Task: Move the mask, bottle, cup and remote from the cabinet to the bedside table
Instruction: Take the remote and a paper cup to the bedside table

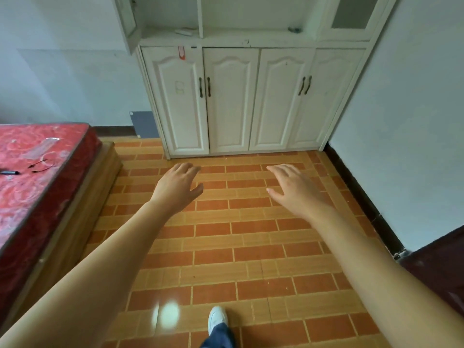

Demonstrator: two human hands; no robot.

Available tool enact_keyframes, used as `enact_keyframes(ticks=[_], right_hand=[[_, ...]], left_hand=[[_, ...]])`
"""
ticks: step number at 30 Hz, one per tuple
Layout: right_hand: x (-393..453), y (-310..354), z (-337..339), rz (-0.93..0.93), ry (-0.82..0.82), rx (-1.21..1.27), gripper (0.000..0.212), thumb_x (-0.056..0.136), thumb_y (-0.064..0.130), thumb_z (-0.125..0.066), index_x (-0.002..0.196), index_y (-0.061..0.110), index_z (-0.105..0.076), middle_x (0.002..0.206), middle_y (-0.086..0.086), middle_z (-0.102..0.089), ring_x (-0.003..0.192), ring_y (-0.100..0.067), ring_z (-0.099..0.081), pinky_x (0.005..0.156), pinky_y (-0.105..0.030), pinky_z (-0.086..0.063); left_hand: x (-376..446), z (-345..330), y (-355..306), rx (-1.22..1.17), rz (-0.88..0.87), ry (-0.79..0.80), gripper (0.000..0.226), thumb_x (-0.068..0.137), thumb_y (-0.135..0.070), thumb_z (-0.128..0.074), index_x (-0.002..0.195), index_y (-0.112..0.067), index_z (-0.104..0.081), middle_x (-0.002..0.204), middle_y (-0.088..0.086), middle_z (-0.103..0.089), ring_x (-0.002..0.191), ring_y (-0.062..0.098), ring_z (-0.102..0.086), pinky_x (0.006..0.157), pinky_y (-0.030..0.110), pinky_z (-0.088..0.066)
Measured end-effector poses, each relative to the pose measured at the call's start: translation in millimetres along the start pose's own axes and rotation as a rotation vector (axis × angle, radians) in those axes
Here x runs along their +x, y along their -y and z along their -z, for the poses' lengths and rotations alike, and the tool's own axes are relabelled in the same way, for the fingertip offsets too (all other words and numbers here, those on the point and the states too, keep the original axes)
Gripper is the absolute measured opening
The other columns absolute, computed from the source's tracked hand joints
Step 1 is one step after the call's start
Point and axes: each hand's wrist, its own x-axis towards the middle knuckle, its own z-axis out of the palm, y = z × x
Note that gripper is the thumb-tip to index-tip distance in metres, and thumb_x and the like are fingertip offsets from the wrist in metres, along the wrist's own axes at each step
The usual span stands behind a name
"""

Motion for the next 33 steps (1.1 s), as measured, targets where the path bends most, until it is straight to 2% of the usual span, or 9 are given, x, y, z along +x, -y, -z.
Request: enact_keyframes(ticks=[8, 17, 33], right_hand=[[133.8, -34.4, 5.2, -0.019, -0.007, 0.010, 0.057, 0.092, 0.035, -0.046, 0.142, 0.018, -0.025, 0.149, 0.000, -0.031, 0.139, -0.017, -0.026, 0.113, -0.032, -0.022], [259.1, -77.9, -1.6, -0.019, -0.031, -0.020, 0.054, 0.093, 0.036, -0.045, 0.140, 0.016, -0.028, 0.147, -0.003, -0.036, 0.137, -0.020, -0.029, 0.113, -0.034, -0.022], [540.9, -167.2, 6.3, 0.142, -0.066, -0.015, 0.049, 0.092, 0.030, -0.044, 0.137, 0.011, -0.033, 0.141, -0.009, -0.043, 0.132, -0.026, -0.034, 0.109, -0.039, -0.030]], left_hand=[[147.1, -2.7, 29.0, -0.004, -0.019, 0.013, 0.052, 0.091, -0.038, -0.049, 0.137, -0.017, -0.038, 0.139, 0.006, -0.044, 0.130, 0.023, -0.037, 0.101, 0.039, -0.039], [266.8, -23.5, 52.1, -0.019, 0.012, 0.015, 0.051, 0.092, -0.036, -0.048, 0.137, -0.015, -0.038, 0.140, 0.008, -0.043, 0.131, 0.024, -0.035, 0.103, 0.040, -0.037], [502.3, -40.9, 95.8, -0.005, 0.260, -0.116, 0.050, 0.093, -0.036, -0.046, 0.136, -0.013, -0.038, 0.141, 0.010, -0.042, 0.131, 0.025, -0.035, 0.106, 0.040, -0.033]])
